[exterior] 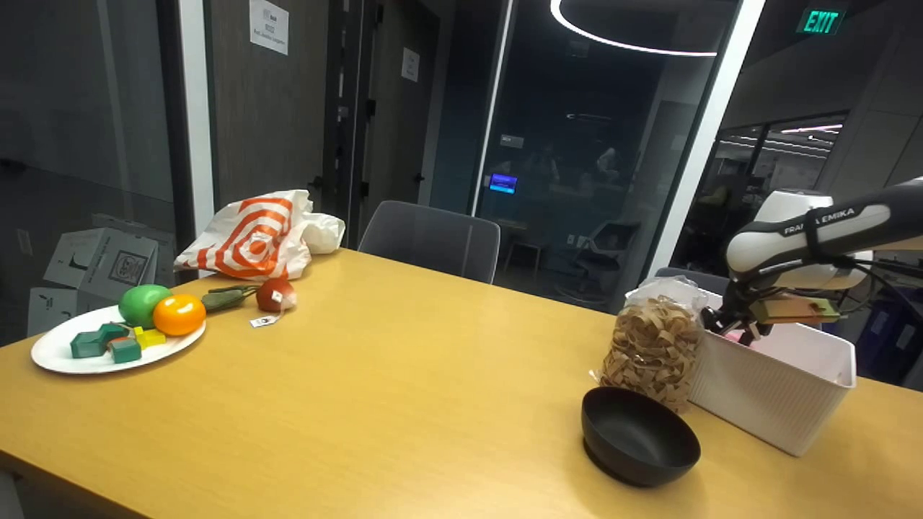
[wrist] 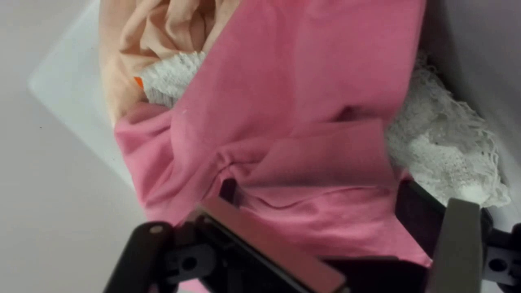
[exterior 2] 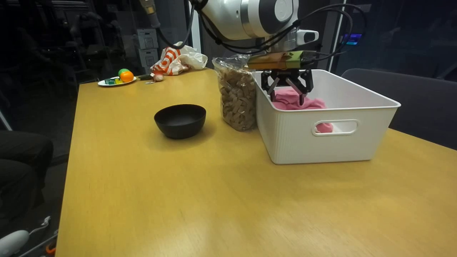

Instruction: Remove the towels from the basket

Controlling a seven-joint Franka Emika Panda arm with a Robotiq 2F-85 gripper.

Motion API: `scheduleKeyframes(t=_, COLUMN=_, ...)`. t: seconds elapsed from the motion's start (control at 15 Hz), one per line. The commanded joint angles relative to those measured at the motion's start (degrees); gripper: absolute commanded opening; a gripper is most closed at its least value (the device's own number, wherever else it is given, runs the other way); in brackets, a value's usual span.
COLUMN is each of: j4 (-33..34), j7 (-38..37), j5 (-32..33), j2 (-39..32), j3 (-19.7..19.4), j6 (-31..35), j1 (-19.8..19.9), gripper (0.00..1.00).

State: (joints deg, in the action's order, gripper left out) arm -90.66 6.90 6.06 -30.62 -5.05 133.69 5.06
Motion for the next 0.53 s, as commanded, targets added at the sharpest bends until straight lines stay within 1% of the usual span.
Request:
scheduleKeyframes(t=0.0, j4=0.21, j7=2.18, j5=1.07, j2=0.05, j3=0.74, j6=0.58, j1=0.47, gripper=0.75)
scheduleKeyframes(t=0.07, j4=0.21, j7=2.09, j5=1.17, j2=0.16, j3=0.68, j6=0.62, j1=0.33, gripper=0.75)
scheduleKeyframes(t=0.47, j4=-0.28, j7=3.24, j5=0.15, j2=0.43, j3=1.43, j6=1.08, j1=0.69, gripper=0.27)
